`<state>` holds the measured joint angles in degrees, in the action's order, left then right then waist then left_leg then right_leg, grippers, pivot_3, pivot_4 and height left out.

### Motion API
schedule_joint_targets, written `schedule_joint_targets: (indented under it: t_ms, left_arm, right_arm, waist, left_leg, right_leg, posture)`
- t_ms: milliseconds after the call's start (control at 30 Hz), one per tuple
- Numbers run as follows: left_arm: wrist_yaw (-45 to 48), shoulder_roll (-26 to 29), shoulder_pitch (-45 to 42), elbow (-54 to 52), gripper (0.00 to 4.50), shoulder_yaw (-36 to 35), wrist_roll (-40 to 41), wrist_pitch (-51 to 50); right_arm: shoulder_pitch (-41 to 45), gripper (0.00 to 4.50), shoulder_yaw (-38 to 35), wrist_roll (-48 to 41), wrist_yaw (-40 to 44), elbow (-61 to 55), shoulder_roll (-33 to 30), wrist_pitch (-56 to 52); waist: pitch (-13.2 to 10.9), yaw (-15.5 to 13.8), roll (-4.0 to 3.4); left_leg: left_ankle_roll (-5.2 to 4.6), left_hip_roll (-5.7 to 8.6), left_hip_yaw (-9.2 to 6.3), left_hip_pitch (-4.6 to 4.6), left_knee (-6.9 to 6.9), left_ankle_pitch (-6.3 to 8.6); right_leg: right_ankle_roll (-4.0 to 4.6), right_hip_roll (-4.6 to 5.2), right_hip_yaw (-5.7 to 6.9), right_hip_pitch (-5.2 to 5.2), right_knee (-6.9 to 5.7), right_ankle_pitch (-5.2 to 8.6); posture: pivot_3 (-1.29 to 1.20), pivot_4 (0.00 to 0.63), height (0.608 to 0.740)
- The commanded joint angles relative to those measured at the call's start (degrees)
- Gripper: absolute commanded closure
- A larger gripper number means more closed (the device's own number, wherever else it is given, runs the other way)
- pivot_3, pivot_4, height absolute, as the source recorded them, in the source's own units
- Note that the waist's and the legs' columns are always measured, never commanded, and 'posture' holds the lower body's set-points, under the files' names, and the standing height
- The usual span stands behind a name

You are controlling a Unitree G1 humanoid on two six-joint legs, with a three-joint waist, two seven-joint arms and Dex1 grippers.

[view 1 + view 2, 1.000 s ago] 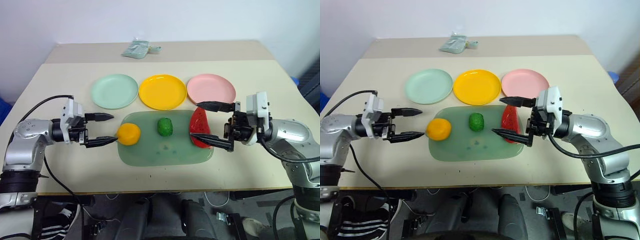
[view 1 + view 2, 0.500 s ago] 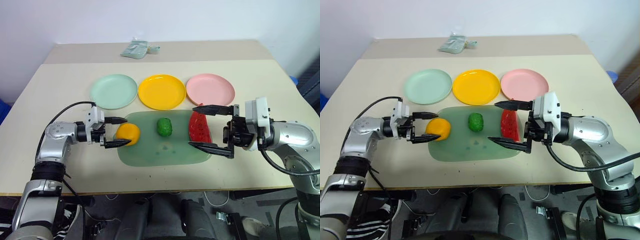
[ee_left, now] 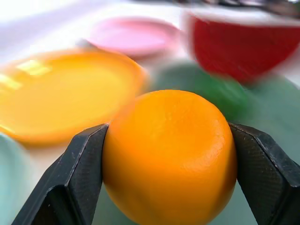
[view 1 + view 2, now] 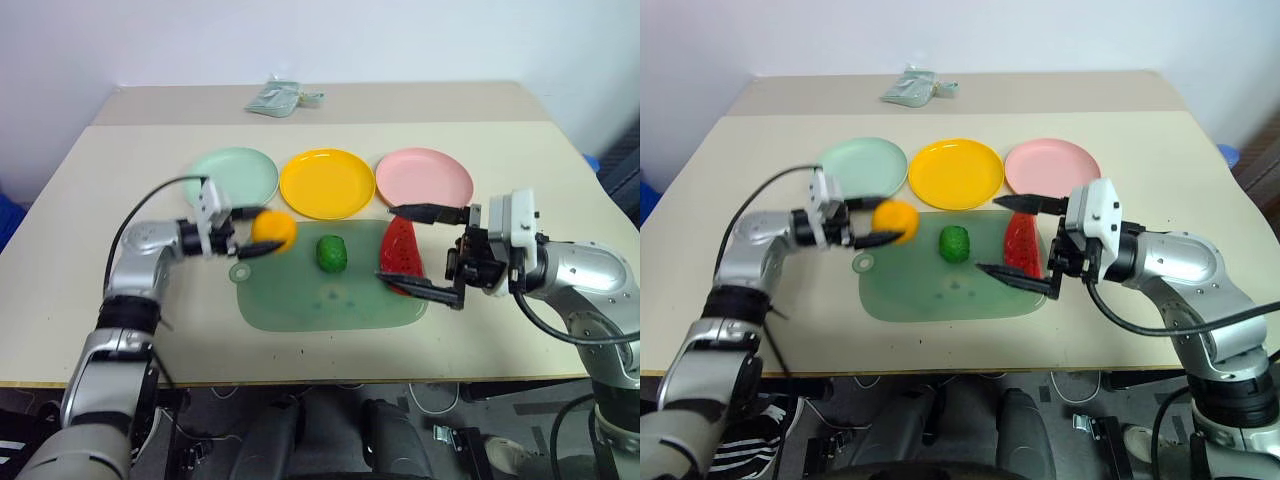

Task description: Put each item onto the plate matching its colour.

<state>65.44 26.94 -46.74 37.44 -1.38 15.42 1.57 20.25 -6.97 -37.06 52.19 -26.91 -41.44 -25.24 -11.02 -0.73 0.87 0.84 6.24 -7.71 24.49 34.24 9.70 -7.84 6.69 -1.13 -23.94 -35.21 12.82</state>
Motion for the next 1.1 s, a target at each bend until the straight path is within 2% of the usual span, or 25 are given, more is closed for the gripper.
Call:
schedule_joint_targets:
  t_ms: [33, 333, 600, 833, 867, 1100]
  left_arm:
    - [-8.60, -2.59, -6.87, 5.42, 1.13, -1.53, -1.68, -0.28]
    - [-26.83, -11.86, -17.98, 25.73, 1.13, 0.47, -9.95, 5.08]
    - [-32.61, -18.78, -21.86, 33.95, 1.13, -1.95, -10.15, 3.90]
    - [-34.32, -18.96, -21.98, 35.90, 1.13, -1.64, -12.20, 3.72]
    - [-34.68, -18.79, -22.13, 35.83, 0.09, -1.55, -12.46, 4.29]
    - [-27.84, -17.10, -22.32, 32.00, 0.04, -1.76, -12.02, 11.50]
  right_arm:
    - [4.67, 0.00, -0.14, 2.36, -6.51, 5.04, 1.73, -2.64]
    - [10.69, 0.00, 0.78, 8.57, -19.19, 11.84, 6.59, -8.33]
    - [9.93, 0.00, 0.24, 8.73, -20.05, 10.41, 7.28, -9.12]
    - [9.19, 0.00, 0.18, 8.79, -19.68, 9.15, 6.71, -8.57]
    - [9.15, 0.00, 0.21, 8.88, -19.65, 9.10, 6.66, -8.52]
    - [9.19, 0.00, 0.21, 8.81, -19.08, 9.02, 6.67, -8.21]
  waist:
    - [0.00, 0.07, 0.00]
    - [0.00, 0.14, 0.01]
    - [0.00, 0.16, 0.01]
    - [0.00, 1.36, 0.01]
    - [0.00, 1.39, 0.01]
    - [0.00, 1.43, 0.01]
  left_leg:
    - [0.00, 0.02, 0.01, 0.00, 0.00, 0.00]
    - [-0.02, 0.06, 0.05, 0.01, -0.04, -0.02]
    - [-0.02, 0.10, 0.05, 0.02, 0.01, -0.01]
    - [-0.02, 0.11, 0.05, 0.01, 0.00, -0.02]
    - [-0.03, 0.11, 0.04, 0.01, 0.00, -0.02]
    - [-0.02, 0.11, 0.05, 0.01, 0.01, -0.02]
  right_leg:
    - [-0.05, 0.00, 0.00, 0.00, 0.01, -0.03]
    - [-0.14, -0.01, -0.01, -0.09, -0.10, -0.08]
    - [-0.21, 0.00, -0.01, -0.05, -0.10, -0.12]
    - [-0.22, -0.01, -0.01, -0.06, -0.18, -0.12]
    - [-0.22, -0.01, -0.01, -0.05, -0.18, -0.12]
    - [-0.22, -0.01, -0.01, -0.05, -0.19, -0.13]
  posture:
    - [0.00, 0.150, 0.740]
    - [0.00, 0.150, 0.740]
    - [0.00, 0.150, 0.740]
    - [0.00, 0.150, 0.740]
    - [0.00, 0.150, 0.740]
    - [0.00, 0.150, 0.740]
